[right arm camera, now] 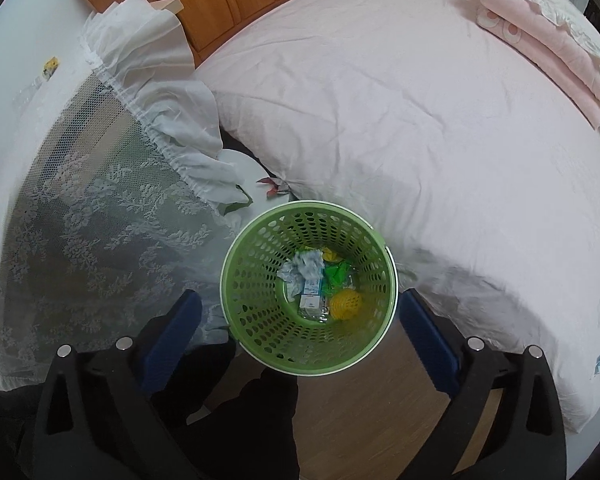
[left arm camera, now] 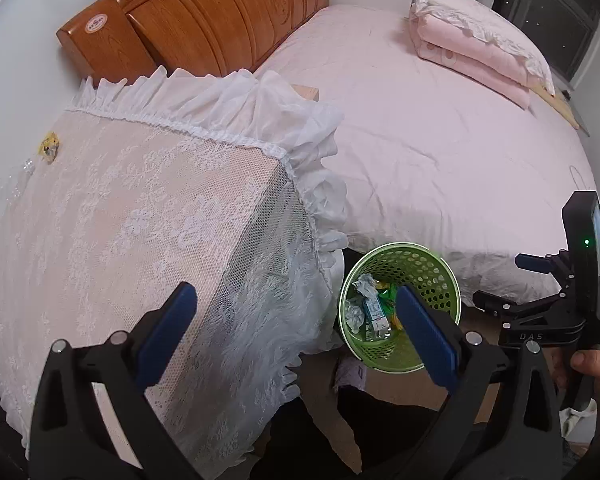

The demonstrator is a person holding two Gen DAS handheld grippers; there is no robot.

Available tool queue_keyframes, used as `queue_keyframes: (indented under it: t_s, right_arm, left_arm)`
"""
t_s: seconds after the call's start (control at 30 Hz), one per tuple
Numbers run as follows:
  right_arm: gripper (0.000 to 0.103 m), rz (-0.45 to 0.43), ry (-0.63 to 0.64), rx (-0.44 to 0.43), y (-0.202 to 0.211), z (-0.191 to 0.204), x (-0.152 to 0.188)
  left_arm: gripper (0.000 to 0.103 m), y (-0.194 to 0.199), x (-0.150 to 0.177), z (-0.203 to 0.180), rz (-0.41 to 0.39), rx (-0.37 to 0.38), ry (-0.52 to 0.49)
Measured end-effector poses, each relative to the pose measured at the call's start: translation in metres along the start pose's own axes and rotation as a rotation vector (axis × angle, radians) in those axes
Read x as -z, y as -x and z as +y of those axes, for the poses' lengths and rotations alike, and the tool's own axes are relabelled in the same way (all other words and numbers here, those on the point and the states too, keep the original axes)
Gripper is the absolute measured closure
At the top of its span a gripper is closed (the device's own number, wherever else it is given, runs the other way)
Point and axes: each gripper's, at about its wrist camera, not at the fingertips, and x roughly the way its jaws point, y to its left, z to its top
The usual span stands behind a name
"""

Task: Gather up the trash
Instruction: 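Carry both items over the wastebasket and open both grippers to drop them, then move both tools back over the bottle and yellow wrapper on the bed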

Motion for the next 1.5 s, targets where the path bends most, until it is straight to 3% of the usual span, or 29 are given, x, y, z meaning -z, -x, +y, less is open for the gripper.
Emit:
queue_keyframes:
  t_s: [0.3,0.57,0.77,1.1,1.33,1.5]
  right_arm:
    - [0.004,-0.048,0.061,-0.029,0.015,0.038,-0.025]
    - [0.002,-0.225,0.206,-0.162,0.066,0.129,-0.084]
    - [0.002,-0.303,0.311,-0.223,0.083,0.205,-0.128]
    - [0.002,-0.258,0.386,-0.303,0.079,0.299,-0.176]
    - [0.002,-0.235,0.542,-0.293,0.048,0.375,-0.221]
    - [0.002,-0.226,0.566,-0.297,0.014,0.431,-0.259]
  left_arm:
    - [0.008,0.015,0.005,0.043,-0.036,-0.061,0.119]
    - [0.008,0.062,0.009,0.138,-0.154,-0.200,0.323]
    - [0.008,0.085,0.020,0.207,-0.208,-0.299,0.434]
    - [0.008,0.078,0.032,0.293,-0.202,-0.344,0.533]
    - [0.008,0.051,0.039,0.348,-0.179,-0.321,0.625]
    - [0.008,0.028,0.032,0.385,-0.170,-0.333,0.651]
